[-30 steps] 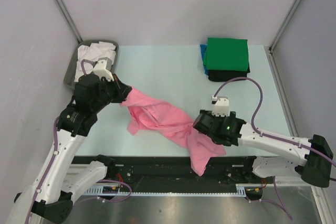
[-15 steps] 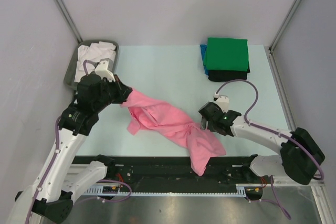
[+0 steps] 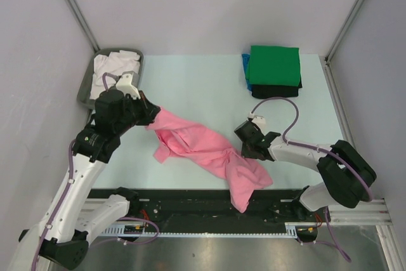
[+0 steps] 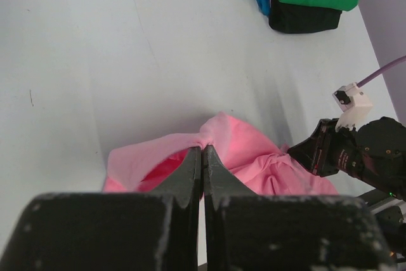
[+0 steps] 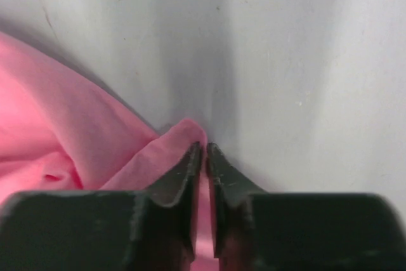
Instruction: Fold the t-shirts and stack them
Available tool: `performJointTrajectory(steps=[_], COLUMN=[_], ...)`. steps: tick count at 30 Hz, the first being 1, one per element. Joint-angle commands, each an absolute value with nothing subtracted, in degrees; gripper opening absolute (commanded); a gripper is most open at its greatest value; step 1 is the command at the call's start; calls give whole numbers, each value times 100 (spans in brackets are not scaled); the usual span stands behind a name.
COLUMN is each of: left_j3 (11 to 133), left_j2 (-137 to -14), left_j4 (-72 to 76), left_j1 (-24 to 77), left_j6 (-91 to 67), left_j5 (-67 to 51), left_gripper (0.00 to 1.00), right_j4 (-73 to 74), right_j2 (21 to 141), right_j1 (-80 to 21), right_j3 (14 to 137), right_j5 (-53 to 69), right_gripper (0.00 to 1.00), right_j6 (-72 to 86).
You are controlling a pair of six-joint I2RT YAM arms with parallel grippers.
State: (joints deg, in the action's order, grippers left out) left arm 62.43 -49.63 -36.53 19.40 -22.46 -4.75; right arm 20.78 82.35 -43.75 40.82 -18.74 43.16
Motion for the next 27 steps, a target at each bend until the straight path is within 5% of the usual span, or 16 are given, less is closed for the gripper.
performJointTrajectory(steps=[1, 11, 27], left_j3=[6240, 6214, 6669], left_j2=[-4957, -5080, -6002], left_j4=[-3437, -3366, -2725], left_j1=[1863, 1732, 352], left_j6=[-2136, -2101, -2698], left_j5=[-518, -527, -1669], left_gripper=[0, 0, 0], right_j4=[1881, 1907, 2707], right_j2=[8367, 8219, 8245], right_j1=[-4351, -3421, -2268], right_j3=[4140, 4657, 7444], right_j5=[-1951, -2083, -2513], right_gripper=[0, 0, 0], right_j6=[4298, 3684, 2470])
